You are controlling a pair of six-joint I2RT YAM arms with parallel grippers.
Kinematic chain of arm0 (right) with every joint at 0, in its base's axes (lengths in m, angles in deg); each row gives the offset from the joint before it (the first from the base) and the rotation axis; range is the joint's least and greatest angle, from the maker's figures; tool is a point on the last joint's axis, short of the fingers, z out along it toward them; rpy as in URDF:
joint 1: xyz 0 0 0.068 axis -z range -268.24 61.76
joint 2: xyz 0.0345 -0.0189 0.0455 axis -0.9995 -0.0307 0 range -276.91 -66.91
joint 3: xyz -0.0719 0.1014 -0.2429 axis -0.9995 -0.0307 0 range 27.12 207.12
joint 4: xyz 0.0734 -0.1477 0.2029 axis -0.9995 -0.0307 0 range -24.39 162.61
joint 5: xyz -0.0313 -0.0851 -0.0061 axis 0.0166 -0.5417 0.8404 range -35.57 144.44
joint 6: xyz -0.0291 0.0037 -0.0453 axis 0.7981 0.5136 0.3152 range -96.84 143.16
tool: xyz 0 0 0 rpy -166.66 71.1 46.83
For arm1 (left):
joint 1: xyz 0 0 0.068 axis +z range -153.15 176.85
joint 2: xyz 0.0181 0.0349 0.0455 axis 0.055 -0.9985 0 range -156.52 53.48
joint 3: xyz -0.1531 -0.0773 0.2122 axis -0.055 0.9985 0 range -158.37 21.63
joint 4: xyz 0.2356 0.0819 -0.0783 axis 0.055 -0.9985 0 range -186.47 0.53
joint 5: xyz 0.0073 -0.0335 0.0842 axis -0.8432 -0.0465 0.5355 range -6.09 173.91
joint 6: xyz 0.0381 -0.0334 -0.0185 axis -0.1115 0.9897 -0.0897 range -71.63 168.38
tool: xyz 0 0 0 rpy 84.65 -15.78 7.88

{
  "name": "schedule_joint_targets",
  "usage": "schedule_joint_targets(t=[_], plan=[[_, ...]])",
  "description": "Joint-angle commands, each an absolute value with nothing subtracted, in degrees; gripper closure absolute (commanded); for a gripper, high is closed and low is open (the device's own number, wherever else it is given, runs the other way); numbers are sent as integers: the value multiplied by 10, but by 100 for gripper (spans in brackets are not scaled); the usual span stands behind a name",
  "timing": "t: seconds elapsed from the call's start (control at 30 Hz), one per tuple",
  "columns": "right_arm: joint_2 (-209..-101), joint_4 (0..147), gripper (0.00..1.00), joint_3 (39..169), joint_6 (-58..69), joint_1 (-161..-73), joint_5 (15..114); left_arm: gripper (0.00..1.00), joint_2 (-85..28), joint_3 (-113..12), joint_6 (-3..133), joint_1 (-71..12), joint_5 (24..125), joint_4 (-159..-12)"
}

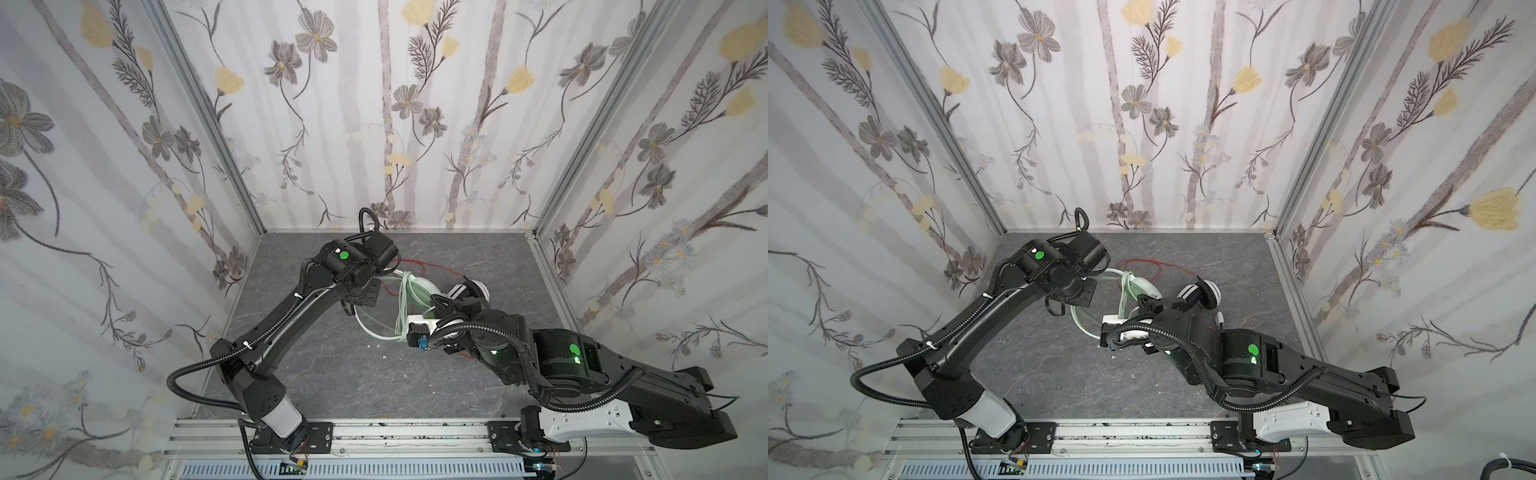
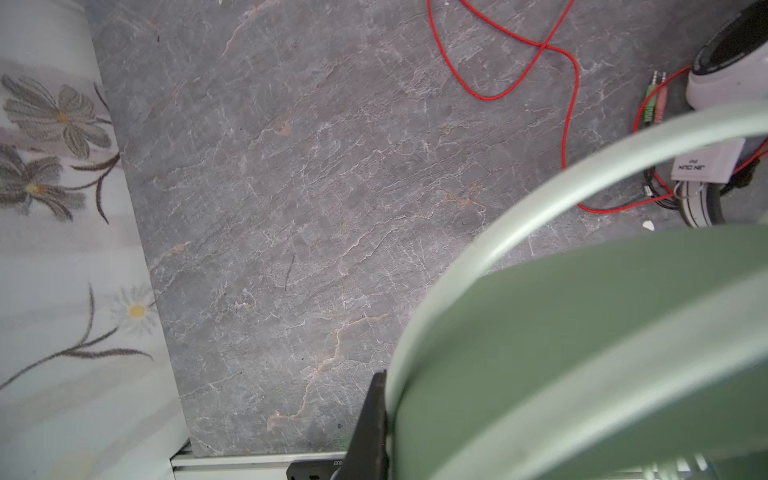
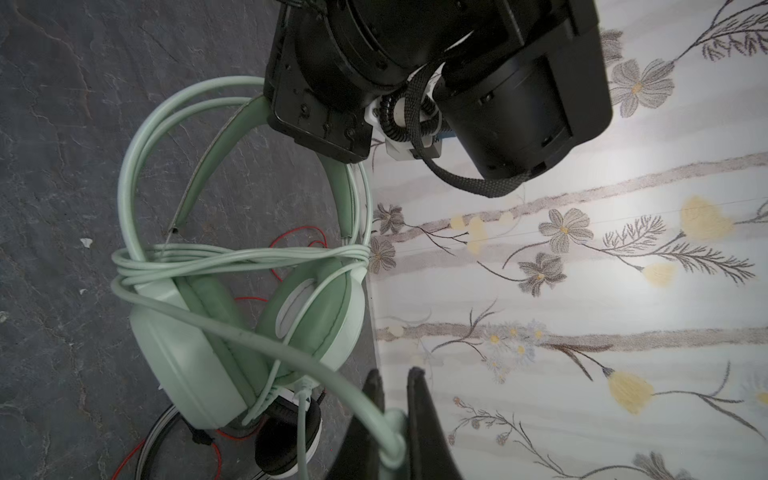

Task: Wrap the headphones

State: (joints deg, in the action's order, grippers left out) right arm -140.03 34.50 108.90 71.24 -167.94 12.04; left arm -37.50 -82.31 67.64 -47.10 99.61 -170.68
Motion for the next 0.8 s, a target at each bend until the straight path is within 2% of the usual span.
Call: schedule_joint_targets(t=[0.0, 0.33, 0.77], plan=[[-1411, 311, 100, 1109, 668, -1667, 211, 100, -355, -809, 644, -491, 1032, -1663], [-1445, 232, 100, 1177, 618, -1630, 342, 100, -334, -779, 619, -556, 1074, -1643], [-1443, 218, 100, 1141, 593, -1569, 362, 100, -337, -773, 586, -594, 1085, -1639]])
